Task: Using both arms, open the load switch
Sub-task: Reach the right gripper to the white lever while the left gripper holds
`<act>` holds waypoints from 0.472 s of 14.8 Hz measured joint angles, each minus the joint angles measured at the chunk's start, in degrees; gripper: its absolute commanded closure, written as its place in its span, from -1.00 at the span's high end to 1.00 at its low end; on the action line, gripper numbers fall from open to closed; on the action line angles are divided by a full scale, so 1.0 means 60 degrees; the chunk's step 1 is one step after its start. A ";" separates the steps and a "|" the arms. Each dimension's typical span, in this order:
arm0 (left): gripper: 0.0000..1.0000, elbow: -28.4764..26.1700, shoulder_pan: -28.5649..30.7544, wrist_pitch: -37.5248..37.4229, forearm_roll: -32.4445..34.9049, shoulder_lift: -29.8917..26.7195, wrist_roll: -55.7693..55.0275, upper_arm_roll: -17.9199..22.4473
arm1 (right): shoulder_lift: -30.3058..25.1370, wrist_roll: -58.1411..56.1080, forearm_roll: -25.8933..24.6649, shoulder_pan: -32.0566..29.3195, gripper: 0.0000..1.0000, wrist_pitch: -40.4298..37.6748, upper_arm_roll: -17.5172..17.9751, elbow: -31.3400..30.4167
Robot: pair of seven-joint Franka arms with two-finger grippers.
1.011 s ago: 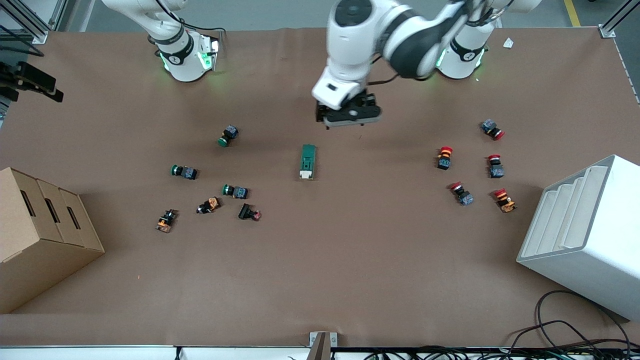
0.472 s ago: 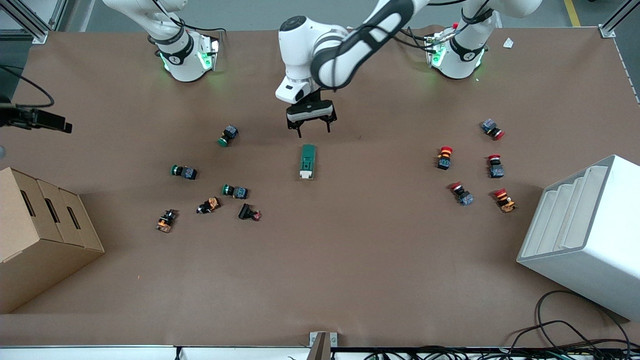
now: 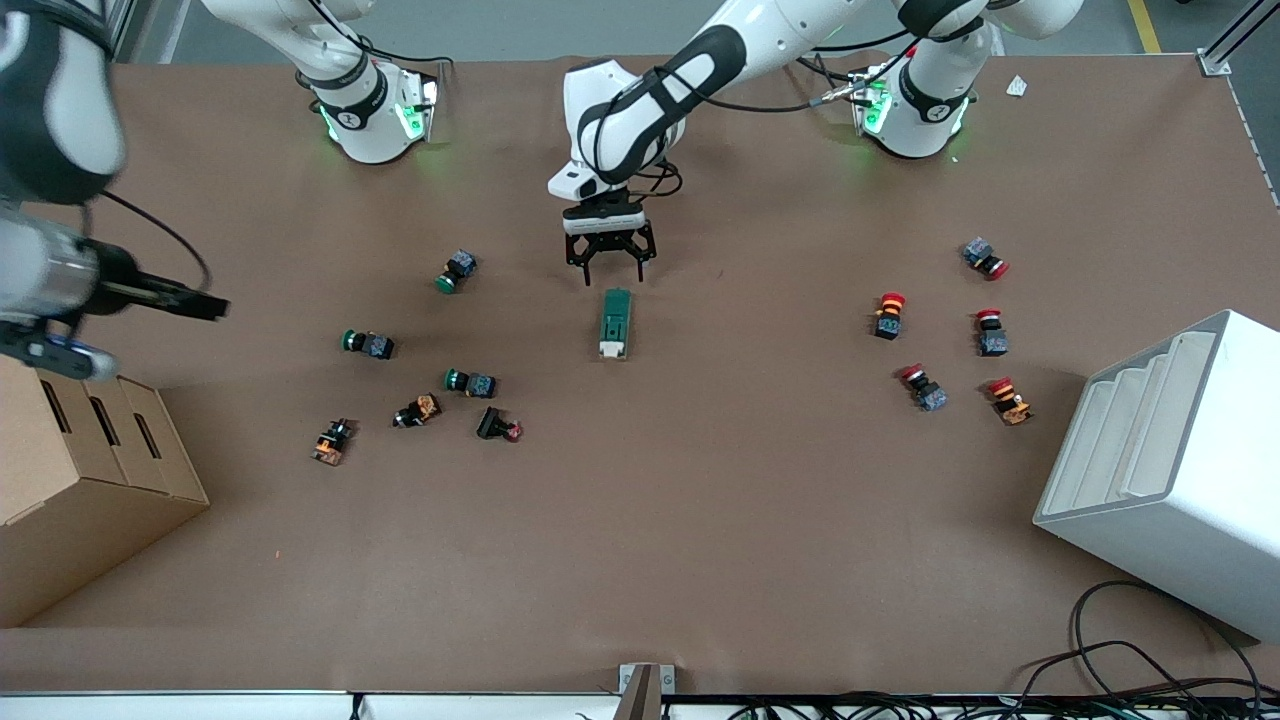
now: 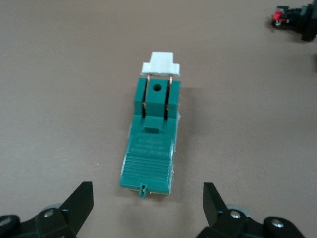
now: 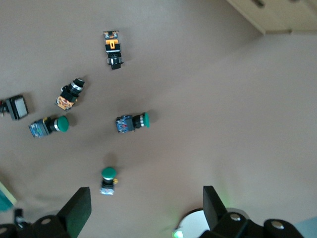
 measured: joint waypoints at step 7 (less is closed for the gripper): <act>0.97 -0.0022 -0.0317 -0.1354 0.2657 0.0857 -0.1585 0.0083 | 0.1014 0.5191 0.0698 0.2214 1.00 0.1179 0.0074 -0.0127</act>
